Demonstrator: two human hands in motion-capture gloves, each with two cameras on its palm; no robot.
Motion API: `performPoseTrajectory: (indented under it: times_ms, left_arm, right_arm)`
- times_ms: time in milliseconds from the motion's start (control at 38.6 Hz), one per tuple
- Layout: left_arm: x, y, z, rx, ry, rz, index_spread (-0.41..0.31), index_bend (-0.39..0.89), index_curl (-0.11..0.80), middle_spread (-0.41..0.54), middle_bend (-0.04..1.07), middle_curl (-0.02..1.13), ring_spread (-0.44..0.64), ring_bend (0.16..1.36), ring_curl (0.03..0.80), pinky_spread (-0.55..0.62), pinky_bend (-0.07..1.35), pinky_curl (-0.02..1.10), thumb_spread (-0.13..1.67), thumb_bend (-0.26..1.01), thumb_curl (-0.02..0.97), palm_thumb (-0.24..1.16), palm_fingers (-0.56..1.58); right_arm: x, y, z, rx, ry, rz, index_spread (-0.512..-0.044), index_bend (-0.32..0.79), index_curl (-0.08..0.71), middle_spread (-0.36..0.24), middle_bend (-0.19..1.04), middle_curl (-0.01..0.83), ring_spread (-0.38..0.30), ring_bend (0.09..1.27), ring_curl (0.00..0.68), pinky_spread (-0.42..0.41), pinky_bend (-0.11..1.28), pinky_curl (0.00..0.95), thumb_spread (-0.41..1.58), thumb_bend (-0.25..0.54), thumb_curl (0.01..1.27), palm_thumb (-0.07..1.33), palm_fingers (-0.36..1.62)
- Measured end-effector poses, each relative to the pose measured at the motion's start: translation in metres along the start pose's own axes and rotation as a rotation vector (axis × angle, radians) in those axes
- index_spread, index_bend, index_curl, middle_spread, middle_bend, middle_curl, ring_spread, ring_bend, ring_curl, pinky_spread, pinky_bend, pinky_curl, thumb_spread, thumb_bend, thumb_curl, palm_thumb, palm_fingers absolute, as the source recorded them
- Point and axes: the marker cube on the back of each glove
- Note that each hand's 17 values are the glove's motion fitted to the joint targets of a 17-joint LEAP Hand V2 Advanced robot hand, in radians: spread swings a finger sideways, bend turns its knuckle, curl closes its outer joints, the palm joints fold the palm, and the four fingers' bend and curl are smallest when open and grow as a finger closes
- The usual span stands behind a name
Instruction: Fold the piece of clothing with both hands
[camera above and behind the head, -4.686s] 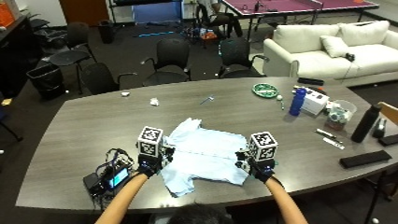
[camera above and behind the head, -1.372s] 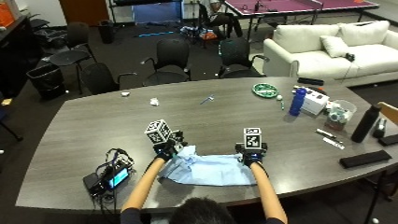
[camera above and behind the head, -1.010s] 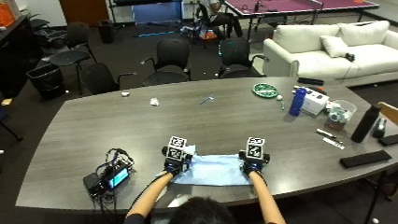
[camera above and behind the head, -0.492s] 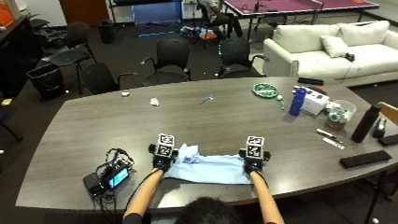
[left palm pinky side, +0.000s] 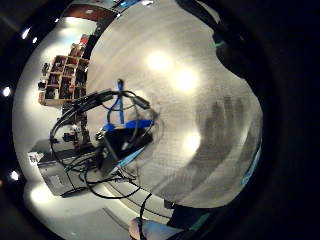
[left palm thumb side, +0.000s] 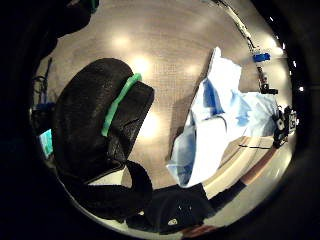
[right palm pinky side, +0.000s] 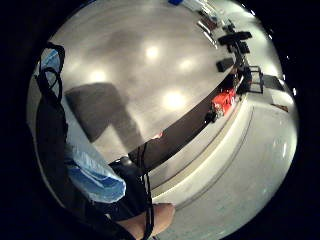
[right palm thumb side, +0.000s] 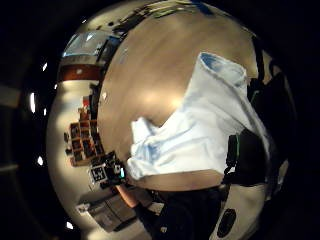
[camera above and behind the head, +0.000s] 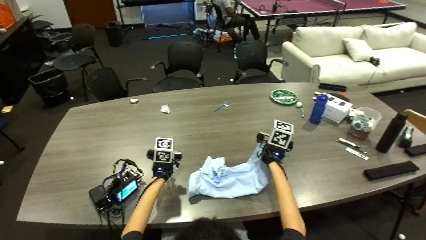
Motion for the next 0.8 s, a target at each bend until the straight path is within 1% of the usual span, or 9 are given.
performPoseTrajectory:
  times_ms: [52,129,181,259,388,518,595,699,803]
  left_arm:
    - [-0.004,-0.007,-0.003,0.023,0.007,-0.005,-0.144,0.15,0.394,-0.071,0.17,0.38,-0.02,0.42,0.371,0.0,0.21,0.37,1.26,-0.01,0.251,0.14,0.68]
    - [-0.01,-0.017,-0.009,0.087,0.02,0.0,-0.144,0.15,0.39,-0.071,0.17,0.38,-0.02,0.42,0.37,0.0,0.21,0.37,1.26,-0.01,0.249,0.14,0.68]
    - [-0.015,-0.015,-0.018,0.128,0.025,-0.007,-0.143,0.15,0.389,-0.071,0.17,0.38,-0.02,0.42,0.369,-0.01,0.21,0.37,1.27,-0.01,0.249,0.14,0.69]
    - [-0.023,-0.014,-0.027,0.184,0.045,-0.015,-0.142,0.15,0.386,-0.071,0.17,0.38,-0.02,0.42,0.368,-0.01,0.21,0.38,1.26,-0.01,0.248,0.15,0.69]
    - [-0.043,-0.011,-0.03,0.261,0.031,-0.058,-0.143,0.15,0.384,-0.071,0.16,0.37,-0.02,0.42,0.367,-0.02,0.21,0.38,1.27,-0.01,0.248,0.15,0.7]
    - [-0.067,-0.008,-0.02,0.247,0.042,-0.102,-0.142,0.15,0.38,-0.071,0.15,0.36,-0.03,0.43,0.369,-0.03,0.23,0.39,1.28,-0.01,0.247,0.15,0.71]
    - [-0.078,-0.005,-0.013,0.224,0.092,-0.097,-0.142,0.15,0.379,-0.065,0.14,0.36,-0.03,0.44,0.371,-0.03,0.24,0.39,1.28,-0.01,0.248,0.17,0.71]
    - [-0.087,0.005,-0.016,0.212,0.112,-0.103,-0.142,0.16,0.38,-0.051,0.13,0.35,-0.02,0.45,0.376,-0.03,0.25,0.4,1.28,0.0,0.253,0.19,0.69]
    - [-0.091,0.006,-0.019,0.205,0.109,-0.119,-0.143,0.16,0.382,-0.045,0.14,0.34,-0.02,0.45,0.376,-0.03,0.25,0.4,1.29,-0.01,0.253,0.2,0.69]
  right_arm:
    - [-0.036,0.013,-0.02,0.153,0.013,-0.072,-0.227,0.15,0.339,-0.209,0.36,0.501,-0.252,0.7,0.466,-0.374,0.63,0.394,0.78,-0.039,0.56,1.0,1.3]
    - [-0.099,0.05,-0.038,0.221,0.055,-0.16,-0.225,0.15,0.345,-0.214,0.36,0.503,-0.254,0.71,0.467,-0.372,0.63,0.394,0.71,-0.034,0.57,1.0,1.3]
    - [-0.143,0.062,-0.032,0.221,0.106,-0.203,-0.223,0.15,0.35,-0.214,0.37,0.506,-0.258,0.71,0.467,-0.371,0.62,0.394,0.65,-0.036,0.59,1.0,1.3]
    - [-0.207,0.064,0.0,0.189,0.166,-0.262,-0.222,0.16,0.358,-0.22,0.37,0.508,-0.262,0.7,0.465,-0.369,0.61,0.395,0.6,-0.033,0.6,1.0,1.3]
    - [-0.292,0.072,0.068,0.045,0.136,-0.357,-0.226,0.15,0.365,-0.222,0.37,0.511,-0.267,0.7,0.466,-0.373,0.6,0.392,0.54,-0.033,0.62,1.0,1.29]
    - [-0.333,0.108,0.121,-0.109,0.179,-0.421,-0.228,0.14,0.367,-0.231,0.38,0.515,-0.269,0.71,0.466,-0.373,0.59,0.389,0.5,-0.035,0.64,0.99,1.29]
    - [-0.35,0.115,0.146,-0.12,0.199,-0.443,-0.225,0.13,0.365,-0.228,0.39,0.518,-0.269,0.72,0.468,-0.374,0.59,0.389,0.52,-0.032,0.64,0.99,1.29]
    - [-0.36,0.116,0.144,-0.076,0.113,-0.507,-0.216,0.11,0.356,-0.22,0.38,0.514,-0.271,0.74,0.47,-0.377,0.6,0.39,0.58,-0.035,0.63,0.97,1.26]
    - [-0.352,0.126,0.124,-0.141,0.07,-0.495,-0.204,0.09,0.338,-0.202,0.37,0.513,-0.264,0.74,0.467,-0.373,0.62,0.391,0.7,-0.037,0.61,0.93,1.25]
